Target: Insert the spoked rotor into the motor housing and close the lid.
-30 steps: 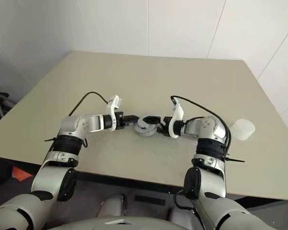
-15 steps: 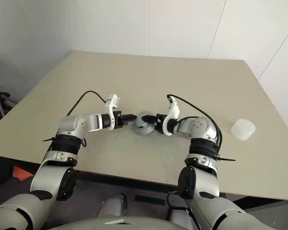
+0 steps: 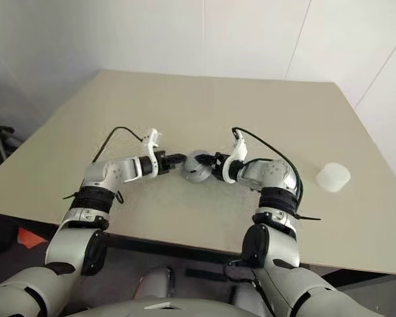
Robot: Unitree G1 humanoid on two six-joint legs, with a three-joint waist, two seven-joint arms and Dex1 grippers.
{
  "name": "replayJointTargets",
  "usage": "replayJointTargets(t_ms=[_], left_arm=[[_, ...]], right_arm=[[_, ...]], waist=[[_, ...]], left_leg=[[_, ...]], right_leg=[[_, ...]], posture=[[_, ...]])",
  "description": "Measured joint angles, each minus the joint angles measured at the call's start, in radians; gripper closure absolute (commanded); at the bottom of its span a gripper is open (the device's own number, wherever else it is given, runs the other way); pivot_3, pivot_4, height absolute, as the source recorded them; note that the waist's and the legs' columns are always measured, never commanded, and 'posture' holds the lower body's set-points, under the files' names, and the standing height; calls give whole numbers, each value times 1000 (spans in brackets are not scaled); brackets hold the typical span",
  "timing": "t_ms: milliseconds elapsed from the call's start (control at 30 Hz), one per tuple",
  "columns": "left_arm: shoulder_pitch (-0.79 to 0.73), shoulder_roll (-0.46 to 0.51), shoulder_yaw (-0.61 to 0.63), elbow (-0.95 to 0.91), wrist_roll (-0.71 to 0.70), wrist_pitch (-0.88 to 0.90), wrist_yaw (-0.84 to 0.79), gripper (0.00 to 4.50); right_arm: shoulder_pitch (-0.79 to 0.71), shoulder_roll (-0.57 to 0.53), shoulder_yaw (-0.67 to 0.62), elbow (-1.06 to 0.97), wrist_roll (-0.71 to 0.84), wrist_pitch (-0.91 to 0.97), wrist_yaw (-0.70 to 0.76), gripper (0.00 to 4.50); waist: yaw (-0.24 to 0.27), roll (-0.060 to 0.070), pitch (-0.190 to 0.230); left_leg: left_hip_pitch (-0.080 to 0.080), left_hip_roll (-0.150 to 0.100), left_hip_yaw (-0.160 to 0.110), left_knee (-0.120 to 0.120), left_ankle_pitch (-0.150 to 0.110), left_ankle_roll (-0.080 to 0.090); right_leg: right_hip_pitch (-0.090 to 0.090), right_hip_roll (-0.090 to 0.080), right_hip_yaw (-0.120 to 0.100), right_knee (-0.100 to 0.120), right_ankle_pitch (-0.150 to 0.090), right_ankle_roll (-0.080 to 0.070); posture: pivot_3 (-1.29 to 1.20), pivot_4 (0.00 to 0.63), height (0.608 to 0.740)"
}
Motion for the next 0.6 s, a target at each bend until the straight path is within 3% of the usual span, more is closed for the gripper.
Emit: replayJointTargets(t_ms=[167, 267, 367, 600], left_arm=[[-31, 62, 207, 76, -101, -43, 65, 4500], [-37, 81, 267, 76, -152, -22, 72, 4500], [-19, 80, 276, 52, -184, 22, 65, 3964], [28, 61, 259, -24, -220, 83, 63, 1611]], right_arm=[[-117, 3, -104, 69, 89, -142, -81, 2400], [-130, 23, -112, 81, 143, -166, -106, 2400], [-131, 52, -105, 81, 185, -158, -126, 2400], [-130, 62, -51, 62, 241, -125, -157, 2400]], waist=[[2, 0, 0], [6, 0, 0], [9, 0, 0], [10, -2, 2]], left_leg=[[-8, 1, 0, 1, 0, 1], [-9, 1, 0, 1, -3, 6], [-16, 1, -1, 2, -3, 7], [-16, 2, -1, 5, -2, 5]], right_leg=[[-7, 2, -1, -1, 3, 3], [-8, 2, -2, -2, 3, 4], [-13, 2, -3, -2, 3, 4], [-13, 2, -4, 0, 3, 5]], posture=[[0, 0, 740], [0, 0, 740], [0, 0, 740], [0, 0, 740]])
